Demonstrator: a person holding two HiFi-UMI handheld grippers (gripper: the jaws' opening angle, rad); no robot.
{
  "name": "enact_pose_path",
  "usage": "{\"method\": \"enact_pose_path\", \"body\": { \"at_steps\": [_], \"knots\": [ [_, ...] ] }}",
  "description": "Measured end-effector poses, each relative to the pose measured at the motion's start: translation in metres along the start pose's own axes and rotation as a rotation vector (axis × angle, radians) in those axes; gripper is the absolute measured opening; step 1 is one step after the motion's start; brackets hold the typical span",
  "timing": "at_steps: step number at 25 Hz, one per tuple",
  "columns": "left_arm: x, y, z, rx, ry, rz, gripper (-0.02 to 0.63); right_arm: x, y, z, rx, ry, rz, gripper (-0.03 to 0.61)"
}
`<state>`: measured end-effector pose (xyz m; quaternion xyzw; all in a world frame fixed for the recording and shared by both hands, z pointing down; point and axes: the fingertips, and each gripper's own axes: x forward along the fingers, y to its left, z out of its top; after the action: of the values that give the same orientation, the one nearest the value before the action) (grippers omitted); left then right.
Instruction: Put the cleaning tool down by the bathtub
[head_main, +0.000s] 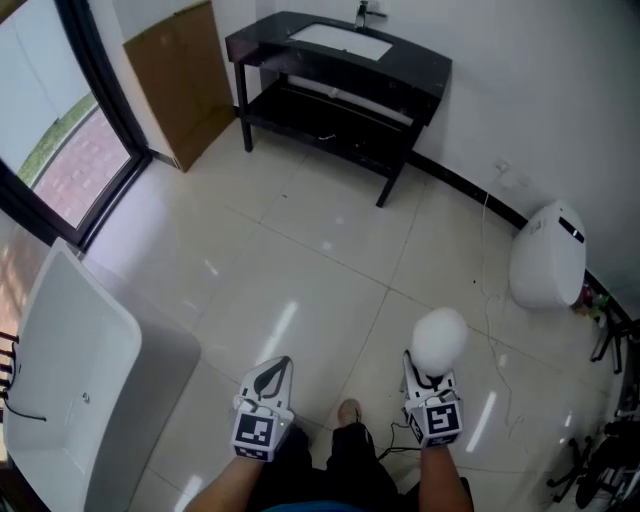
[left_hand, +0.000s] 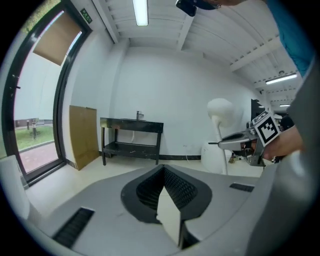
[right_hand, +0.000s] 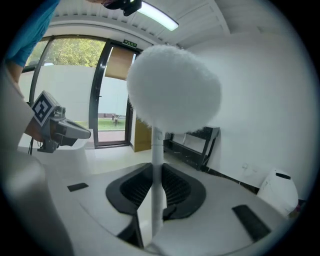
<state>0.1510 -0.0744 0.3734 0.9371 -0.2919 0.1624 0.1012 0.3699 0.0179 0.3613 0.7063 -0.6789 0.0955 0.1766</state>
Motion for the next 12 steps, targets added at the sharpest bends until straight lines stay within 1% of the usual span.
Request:
{"method": "enact_pose_path", "body": {
  "at_steps": [3,6,9,12],
  "knots": [
    [-0.044,0.01,0.038,0.001,-0.005,0.036,-0.002,-0.04,-0.004,0.068,0.039,-0.115,-0.052,0.077],
    [-0.088,0.0,0.07,0.027,-0.025,0.026,-0.002,-0.084,-0.005,0.124,0.097,-0.229,-0.095,0.077],
    [-0.119,-0.017,0.095,0.043,-0.052,0.037,-0.002,-0.117,-0.006,0.168,0.128,-0.331,-0.079,0.077],
    [-0.146,-0.031,0.111,0.05,-0.092,0.099,-0.002,-0.136,-0.004,0.19,0.134,-0.397,-0.027,0.077]
  ]
}}
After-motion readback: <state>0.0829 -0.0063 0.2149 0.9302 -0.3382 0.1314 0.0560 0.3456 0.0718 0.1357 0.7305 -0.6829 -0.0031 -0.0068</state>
